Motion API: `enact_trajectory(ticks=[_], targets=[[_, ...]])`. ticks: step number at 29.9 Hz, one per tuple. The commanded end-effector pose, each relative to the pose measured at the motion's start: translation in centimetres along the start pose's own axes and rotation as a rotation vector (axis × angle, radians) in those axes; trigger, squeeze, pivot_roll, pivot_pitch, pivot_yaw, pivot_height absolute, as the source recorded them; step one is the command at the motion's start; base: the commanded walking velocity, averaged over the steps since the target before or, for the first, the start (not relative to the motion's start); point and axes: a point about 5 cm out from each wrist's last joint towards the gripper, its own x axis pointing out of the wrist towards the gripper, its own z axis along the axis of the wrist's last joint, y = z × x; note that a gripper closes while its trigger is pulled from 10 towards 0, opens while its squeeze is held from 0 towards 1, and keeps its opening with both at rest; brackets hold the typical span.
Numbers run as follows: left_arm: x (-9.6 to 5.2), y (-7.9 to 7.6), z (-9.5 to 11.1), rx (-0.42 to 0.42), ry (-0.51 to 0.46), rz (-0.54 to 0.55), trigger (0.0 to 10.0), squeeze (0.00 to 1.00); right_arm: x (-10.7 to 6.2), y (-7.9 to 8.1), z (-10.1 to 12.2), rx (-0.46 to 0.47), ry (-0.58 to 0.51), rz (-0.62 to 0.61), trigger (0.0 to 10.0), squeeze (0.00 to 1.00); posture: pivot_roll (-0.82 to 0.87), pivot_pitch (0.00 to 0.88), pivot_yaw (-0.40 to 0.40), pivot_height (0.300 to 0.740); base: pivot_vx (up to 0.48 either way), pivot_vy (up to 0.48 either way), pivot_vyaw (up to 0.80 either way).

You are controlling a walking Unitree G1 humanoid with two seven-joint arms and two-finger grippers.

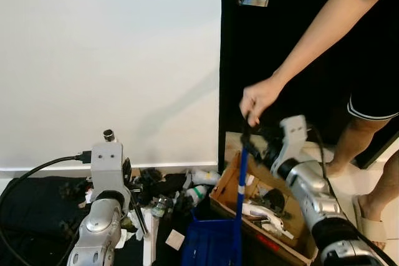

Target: Sweep floor

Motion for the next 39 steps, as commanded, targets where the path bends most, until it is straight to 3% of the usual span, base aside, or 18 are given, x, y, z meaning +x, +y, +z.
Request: enact_trajectory(ticks=[1,3,11,14,18,23,26,27,31,32,39], targets=[[-0.4,0.4,0.3,0.022,-0.011,0.026,10.0,0.00,-0.2,0.4,-0.3,-0.027,0.025,0.056,10.0,0.00,0.13,0.149,0.048,0.740,0.000,0.000,0.00],[-0.5,0.4,0.4,0.021,-0.012,0.026,10.0,0.00,-0.6,0.5,-1.0,-0.050,0.064,0.085,10.0,0.00,0.14,0.156,0.047,0.740,0.000,0.000,0.00],[-0.7,0.6,0.6,0.025,-0.012,0.028,10.0,0.00,-0.1,-1.1,-0.4,-0.122,0.051,-0.093,10.0,0.00,0.15,0.168,0.052,0.740,0.000,0.000,0.00],[-0.8,0.7,0.6,0.027,-0.011,0.028,10.0,0.00,0.3,-1.4,0.2,-0.116,0.026,-0.137,10.0,0.00,0.16,0.174,0.052,0.740,0.000,0.000,0.00],[-0.9,0.8,0.7,0.028,-0.008,0.029,10.0,0.00,0.9,-1.2,1.1,-0.040,-0.047,-0.153,10.0,0.00,0.16,0.174,0.052,0.740,0.000,0.000,0.00],[-1.0,0.8,0.7,0.031,-0.006,0.030,10.0,0.00,1.7,-1.0,1.7,-0.063,-0.086,-0.237,10.0,0.00,0.17,0.171,0.054,0.740,0.000,0.000,0.00],[-0.9,0.8,0.7,0.032,-0.006,0.028,10.0,0.00,2.0,-0.8,1.5,-0.051,-0.084,-0.274,10.0,0.00,0.17,0.170,0.056,0.740,0.000,0.000,0.00],[-0.9,0.7,0.8,0.032,-0.007,0.027,10.0,0.00,2.2,-0.5,1.2,-0.041,-0.074,-0.272,9.0,0.00,0.17,0.170,0.056,0.740,0.000,0.000,0.00],[-0.8,0.7,0.9,0.031,-0.009,0.026,10.0,0.00,2.4,0.2,0.1,-0.019,-0.029,-0.241,9.4,0.00,0.17,0.166,0.054,0.740,0.000,0.000,0.00],[-0.8,0.7,0.9,0.030,-0.010,0.028,10.0,0.00,2.4,0.4,-0.6,-0.008,0.007,-0.227,9.9,0.00,0.17,0.166,0.054,0.740,0.000,0.000,0.00],[-0.8,0.8,1.0,0.030,-0.011,0.031,10.0,0.00,2.3,0.5,-1.5,-0.024,0.048,-0.239,10.0,0.00,0.18,0.166,0.053,0.740,0.000,0.000,0.00]])
